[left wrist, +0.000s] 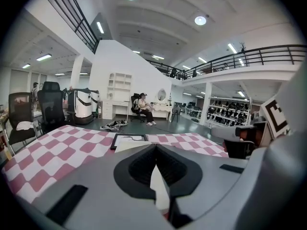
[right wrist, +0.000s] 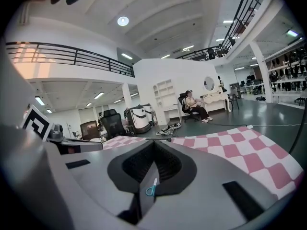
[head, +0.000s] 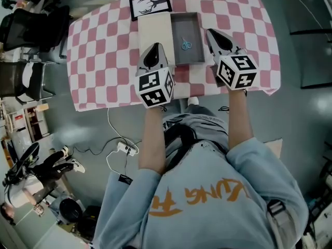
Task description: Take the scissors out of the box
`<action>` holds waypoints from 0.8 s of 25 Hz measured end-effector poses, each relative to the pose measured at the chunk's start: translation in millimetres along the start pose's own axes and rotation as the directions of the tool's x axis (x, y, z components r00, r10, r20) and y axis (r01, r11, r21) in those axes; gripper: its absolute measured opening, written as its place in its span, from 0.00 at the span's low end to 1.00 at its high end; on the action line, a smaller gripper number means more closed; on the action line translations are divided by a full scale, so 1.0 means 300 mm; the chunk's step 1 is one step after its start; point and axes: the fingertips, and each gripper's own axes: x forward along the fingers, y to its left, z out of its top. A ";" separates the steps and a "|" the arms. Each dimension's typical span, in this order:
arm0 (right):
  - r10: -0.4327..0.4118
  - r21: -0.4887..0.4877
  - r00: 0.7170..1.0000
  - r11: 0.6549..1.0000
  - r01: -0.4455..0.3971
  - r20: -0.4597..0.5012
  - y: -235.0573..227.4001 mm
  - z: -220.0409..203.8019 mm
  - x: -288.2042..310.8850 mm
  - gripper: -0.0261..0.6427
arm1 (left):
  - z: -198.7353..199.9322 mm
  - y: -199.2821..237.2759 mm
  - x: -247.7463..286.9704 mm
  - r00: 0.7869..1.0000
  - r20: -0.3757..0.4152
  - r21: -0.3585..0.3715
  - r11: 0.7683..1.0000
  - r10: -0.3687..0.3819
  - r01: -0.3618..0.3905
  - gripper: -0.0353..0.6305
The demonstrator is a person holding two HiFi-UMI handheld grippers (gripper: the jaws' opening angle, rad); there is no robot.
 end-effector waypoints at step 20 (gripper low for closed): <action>0.041 -0.050 0.946 0.997 -0.060 -0.321 0.093 -0.203 0.255 0.04 | -0.095 0.191 0.055 0.998 -0.035 -0.055 0.997 0.057 -0.059 0.08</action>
